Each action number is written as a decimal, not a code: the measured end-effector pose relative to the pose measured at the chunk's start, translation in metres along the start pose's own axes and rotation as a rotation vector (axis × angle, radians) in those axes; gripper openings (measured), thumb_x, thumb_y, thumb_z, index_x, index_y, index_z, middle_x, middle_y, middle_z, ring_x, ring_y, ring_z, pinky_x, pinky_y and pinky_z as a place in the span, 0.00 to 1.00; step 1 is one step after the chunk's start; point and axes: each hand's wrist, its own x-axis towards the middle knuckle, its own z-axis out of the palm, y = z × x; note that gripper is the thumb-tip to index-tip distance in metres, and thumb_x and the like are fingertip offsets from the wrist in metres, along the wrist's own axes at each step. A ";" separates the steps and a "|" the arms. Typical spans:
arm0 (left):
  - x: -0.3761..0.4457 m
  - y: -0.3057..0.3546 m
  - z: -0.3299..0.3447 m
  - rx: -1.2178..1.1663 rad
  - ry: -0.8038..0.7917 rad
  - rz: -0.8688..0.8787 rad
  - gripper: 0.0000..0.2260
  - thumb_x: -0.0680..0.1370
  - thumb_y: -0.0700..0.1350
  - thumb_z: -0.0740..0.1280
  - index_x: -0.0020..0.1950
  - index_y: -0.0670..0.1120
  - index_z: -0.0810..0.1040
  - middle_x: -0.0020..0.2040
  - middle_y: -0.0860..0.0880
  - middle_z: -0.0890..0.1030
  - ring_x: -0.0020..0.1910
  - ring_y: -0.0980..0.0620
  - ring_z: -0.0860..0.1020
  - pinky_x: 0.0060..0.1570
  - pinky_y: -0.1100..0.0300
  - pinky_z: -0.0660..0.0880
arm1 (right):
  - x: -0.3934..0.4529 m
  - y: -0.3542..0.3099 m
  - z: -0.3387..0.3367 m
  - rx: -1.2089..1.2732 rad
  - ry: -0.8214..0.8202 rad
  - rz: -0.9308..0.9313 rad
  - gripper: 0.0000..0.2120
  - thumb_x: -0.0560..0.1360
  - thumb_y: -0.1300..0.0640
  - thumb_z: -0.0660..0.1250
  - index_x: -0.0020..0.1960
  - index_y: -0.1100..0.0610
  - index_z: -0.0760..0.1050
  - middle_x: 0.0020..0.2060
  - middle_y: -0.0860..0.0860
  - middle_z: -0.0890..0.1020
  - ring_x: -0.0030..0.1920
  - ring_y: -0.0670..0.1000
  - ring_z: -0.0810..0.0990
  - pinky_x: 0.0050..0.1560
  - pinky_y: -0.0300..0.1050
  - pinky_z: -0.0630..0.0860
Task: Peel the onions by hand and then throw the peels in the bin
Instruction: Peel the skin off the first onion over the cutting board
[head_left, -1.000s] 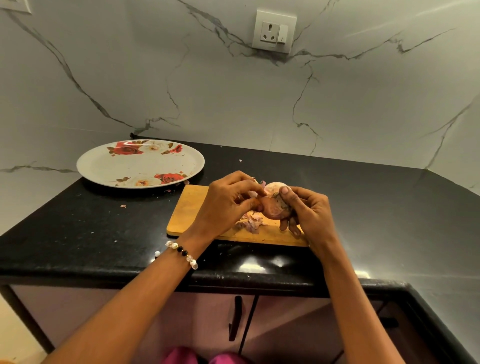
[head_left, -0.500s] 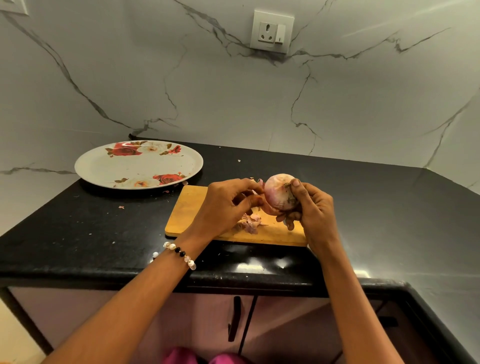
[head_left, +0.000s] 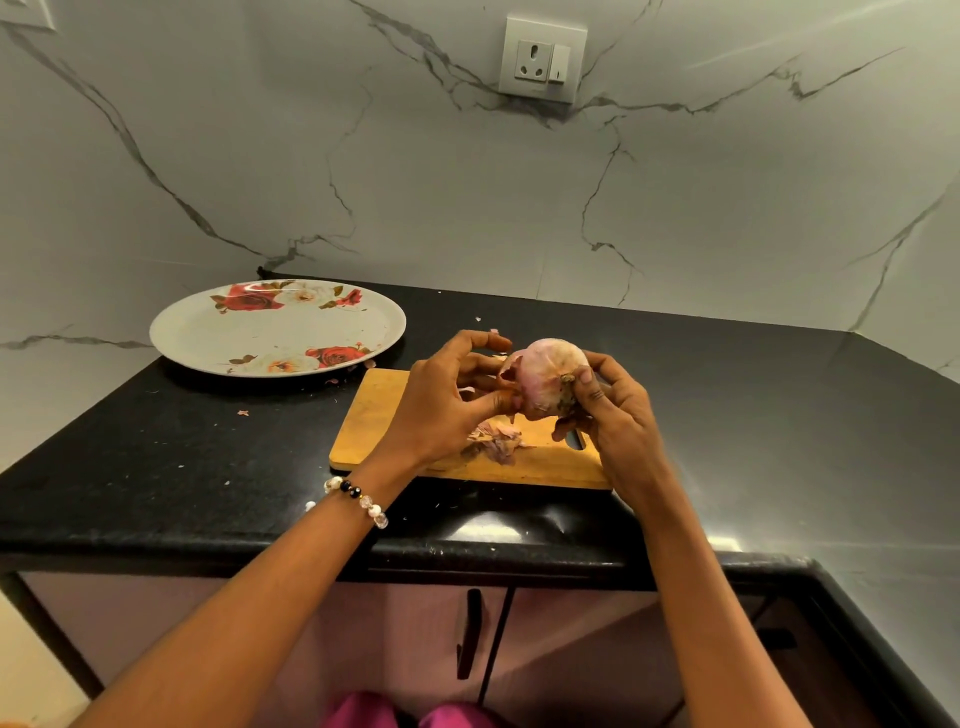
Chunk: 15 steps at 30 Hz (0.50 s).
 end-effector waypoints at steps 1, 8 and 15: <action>0.000 0.000 0.000 -0.006 0.008 0.003 0.24 0.69 0.42 0.76 0.62 0.48 0.73 0.48 0.59 0.80 0.47 0.64 0.81 0.45 0.73 0.75 | 0.000 0.001 0.000 -0.021 0.010 0.001 0.17 0.79 0.47 0.59 0.61 0.58 0.72 0.44 0.51 0.82 0.39 0.53 0.81 0.34 0.45 0.79; 0.002 -0.004 0.000 -0.049 0.079 0.013 0.18 0.73 0.39 0.72 0.61 0.50 0.76 0.52 0.55 0.81 0.52 0.60 0.80 0.51 0.65 0.78 | -0.002 -0.006 0.004 0.163 -0.012 0.064 0.17 0.79 0.51 0.55 0.60 0.61 0.72 0.44 0.60 0.81 0.37 0.58 0.82 0.30 0.45 0.78; 0.000 -0.006 0.001 -0.101 0.131 0.028 0.14 0.74 0.36 0.70 0.58 0.48 0.80 0.53 0.51 0.83 0.54 0.58 0.81 0.53 0.64 0.77 | -0.005 -0.014 0.006 0.307 0.014 0.155 0.17 0.77 0.51 0.55 0.49 0.63 0.74 0.34 0.58 0.79 0.28 0.53 0.77 0.21 0.42 0.73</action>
